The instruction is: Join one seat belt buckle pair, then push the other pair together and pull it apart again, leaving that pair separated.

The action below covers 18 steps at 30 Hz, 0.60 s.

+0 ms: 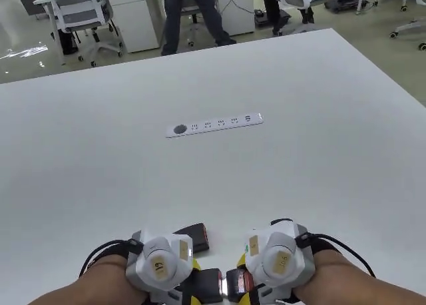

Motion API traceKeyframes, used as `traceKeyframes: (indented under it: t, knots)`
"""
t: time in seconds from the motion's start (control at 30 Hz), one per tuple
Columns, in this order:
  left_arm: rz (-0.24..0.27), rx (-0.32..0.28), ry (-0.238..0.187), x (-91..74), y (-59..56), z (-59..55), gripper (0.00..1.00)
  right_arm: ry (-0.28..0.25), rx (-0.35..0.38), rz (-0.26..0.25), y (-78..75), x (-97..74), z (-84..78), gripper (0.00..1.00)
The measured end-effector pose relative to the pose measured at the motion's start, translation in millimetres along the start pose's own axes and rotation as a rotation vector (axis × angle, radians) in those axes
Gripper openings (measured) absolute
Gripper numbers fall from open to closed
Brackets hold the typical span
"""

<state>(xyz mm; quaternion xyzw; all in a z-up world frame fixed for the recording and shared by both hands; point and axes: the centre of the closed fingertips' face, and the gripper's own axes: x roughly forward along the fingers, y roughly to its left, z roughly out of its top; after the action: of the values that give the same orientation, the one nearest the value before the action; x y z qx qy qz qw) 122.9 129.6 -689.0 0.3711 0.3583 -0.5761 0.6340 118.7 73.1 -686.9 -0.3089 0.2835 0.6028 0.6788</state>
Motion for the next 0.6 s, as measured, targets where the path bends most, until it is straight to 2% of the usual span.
traceKeyframes:
  t: [0.43,0.6]
  knots:
    - [0.024,-0.016,-0.017,-0.1,0.2,1.6,0.31,-0.012,0.013,0.003,-0.9,-0.4,-2.0,0.3]
    - [0.023,-0.018,-0.007,0.1,1.5,0.4,0.32,-0.01,0.017,-0.002,-0.7,-0.7,-2.1,0.31]
